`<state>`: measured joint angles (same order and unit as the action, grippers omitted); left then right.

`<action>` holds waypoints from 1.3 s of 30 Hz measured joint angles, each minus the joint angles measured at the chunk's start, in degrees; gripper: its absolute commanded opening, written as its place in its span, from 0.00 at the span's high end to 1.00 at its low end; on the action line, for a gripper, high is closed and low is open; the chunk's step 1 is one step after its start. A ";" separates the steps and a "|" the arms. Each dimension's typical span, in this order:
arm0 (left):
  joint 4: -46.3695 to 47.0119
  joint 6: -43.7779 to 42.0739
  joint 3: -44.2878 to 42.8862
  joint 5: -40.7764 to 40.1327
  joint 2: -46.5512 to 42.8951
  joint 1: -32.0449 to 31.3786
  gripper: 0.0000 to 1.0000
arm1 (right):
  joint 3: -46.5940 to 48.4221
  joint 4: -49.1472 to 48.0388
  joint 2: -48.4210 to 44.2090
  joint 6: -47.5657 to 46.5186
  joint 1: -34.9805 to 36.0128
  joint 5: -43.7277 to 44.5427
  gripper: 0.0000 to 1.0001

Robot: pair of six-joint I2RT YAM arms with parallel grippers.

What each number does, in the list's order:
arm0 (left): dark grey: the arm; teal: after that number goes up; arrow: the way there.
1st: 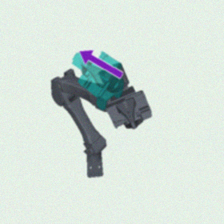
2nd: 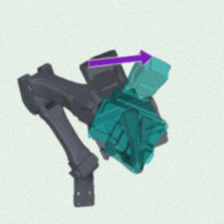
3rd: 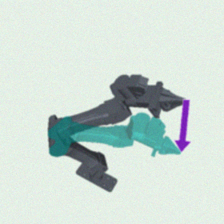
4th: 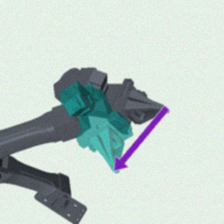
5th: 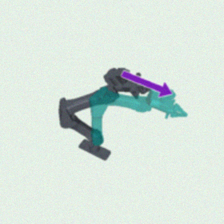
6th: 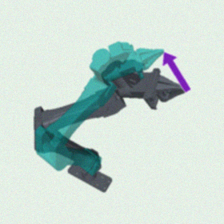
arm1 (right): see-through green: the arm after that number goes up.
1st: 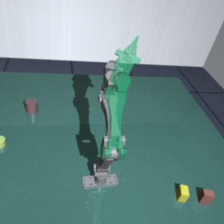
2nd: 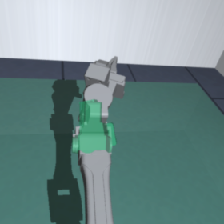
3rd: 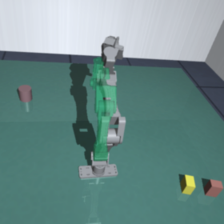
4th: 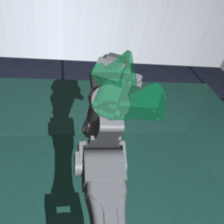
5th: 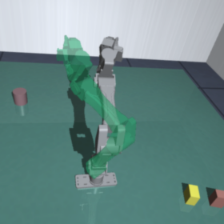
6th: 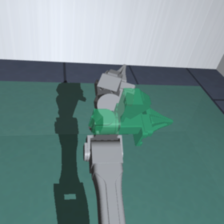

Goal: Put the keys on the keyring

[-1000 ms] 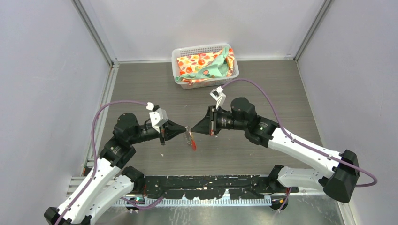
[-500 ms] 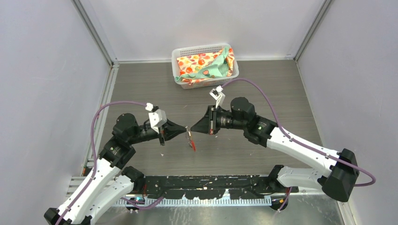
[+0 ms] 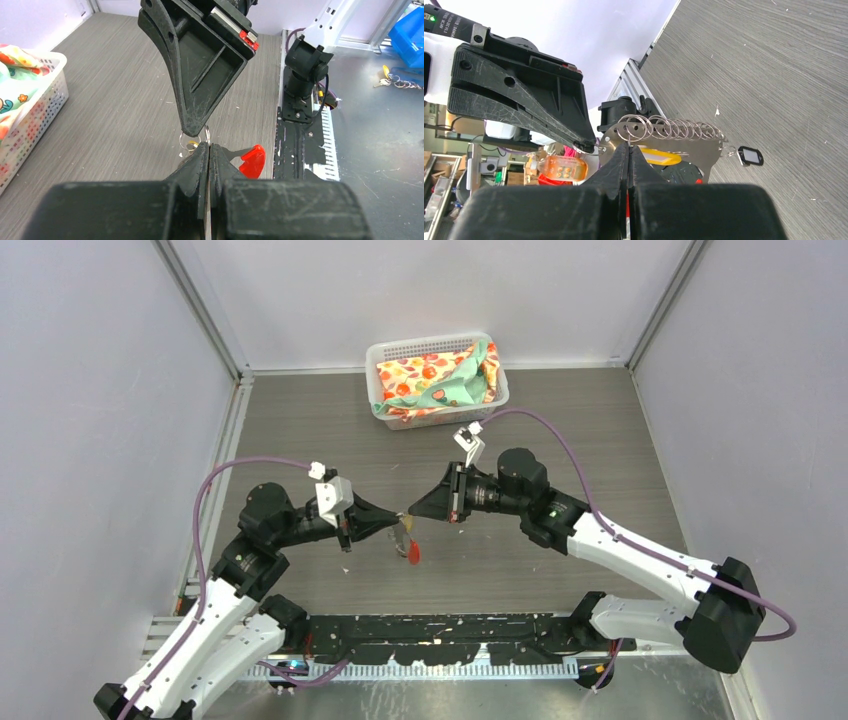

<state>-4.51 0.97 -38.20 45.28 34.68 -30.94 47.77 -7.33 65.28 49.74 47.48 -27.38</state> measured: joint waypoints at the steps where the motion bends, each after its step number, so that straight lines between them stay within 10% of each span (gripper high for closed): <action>1: 0.00 0.00 0.09 0.02 -0.02 0.00 1.00 | -0.11 -0.13 0.00 0.17 -0.09 0.00 0.99; 39: -0.61 -3.80 0.11 0.00 0.79 0.00 1.00 | -0.17 -0.98 -1.64 -0.13 -0.63 -1.29 0.99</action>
<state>-5.13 -2.83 -38.09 45.28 35.46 -30.94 47.59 -8.32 63.64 49.60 46.85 -28.67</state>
